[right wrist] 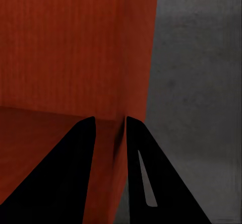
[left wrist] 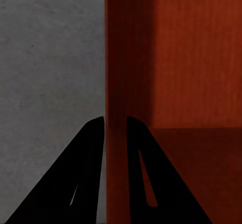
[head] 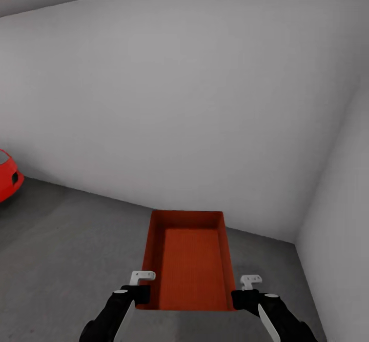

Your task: Move the two storage containers from the living room to the garage. In the garage, place one container on the floor and stack the other container on top of it (either order is fine).

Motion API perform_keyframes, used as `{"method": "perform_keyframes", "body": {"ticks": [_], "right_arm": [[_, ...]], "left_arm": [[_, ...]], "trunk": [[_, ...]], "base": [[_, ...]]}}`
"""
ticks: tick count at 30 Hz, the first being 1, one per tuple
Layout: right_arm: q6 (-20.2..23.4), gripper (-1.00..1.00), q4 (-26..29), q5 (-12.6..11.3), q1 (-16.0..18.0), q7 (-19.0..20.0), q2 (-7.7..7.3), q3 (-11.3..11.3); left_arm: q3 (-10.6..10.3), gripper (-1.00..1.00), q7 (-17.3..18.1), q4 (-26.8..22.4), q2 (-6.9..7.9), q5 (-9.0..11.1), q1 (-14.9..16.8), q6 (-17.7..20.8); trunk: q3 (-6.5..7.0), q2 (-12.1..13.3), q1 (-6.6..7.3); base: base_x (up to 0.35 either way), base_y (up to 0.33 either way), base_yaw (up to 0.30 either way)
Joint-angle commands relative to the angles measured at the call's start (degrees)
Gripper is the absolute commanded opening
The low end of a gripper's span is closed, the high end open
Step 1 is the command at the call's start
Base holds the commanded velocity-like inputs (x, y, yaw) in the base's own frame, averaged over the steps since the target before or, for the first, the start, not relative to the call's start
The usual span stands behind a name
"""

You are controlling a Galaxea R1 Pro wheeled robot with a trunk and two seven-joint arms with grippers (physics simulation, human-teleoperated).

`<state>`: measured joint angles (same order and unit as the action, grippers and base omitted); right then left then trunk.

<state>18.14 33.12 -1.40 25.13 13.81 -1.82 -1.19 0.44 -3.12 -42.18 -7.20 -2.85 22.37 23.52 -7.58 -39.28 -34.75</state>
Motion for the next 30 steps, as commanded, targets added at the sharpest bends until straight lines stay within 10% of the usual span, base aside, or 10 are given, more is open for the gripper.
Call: {"method": "perform_keyframes", "body": {"ticks": [1,30], "right_arm": [[-0.7,-1.00,0.2,0.0,0.0,0.1,0.24,-1.8],[-0.7,-1.00,0.2,0.0,0.0,0.1,0.24,-1.8]], "left_arm": [[0.8,-1.00,-0.5,-0.1,-0.35,0.7,0.0,0.5],[0.9,-1.00,-0.5,-0.1,-0.35,0.7,0.0,0.5]], "trunk": [[-0.10,-0.1,-0.04],[-0.10,-0.1,-0.04]], "base": [[0.242,-0.073,-0.291],[0.206,-0.070,-0.281]]}}
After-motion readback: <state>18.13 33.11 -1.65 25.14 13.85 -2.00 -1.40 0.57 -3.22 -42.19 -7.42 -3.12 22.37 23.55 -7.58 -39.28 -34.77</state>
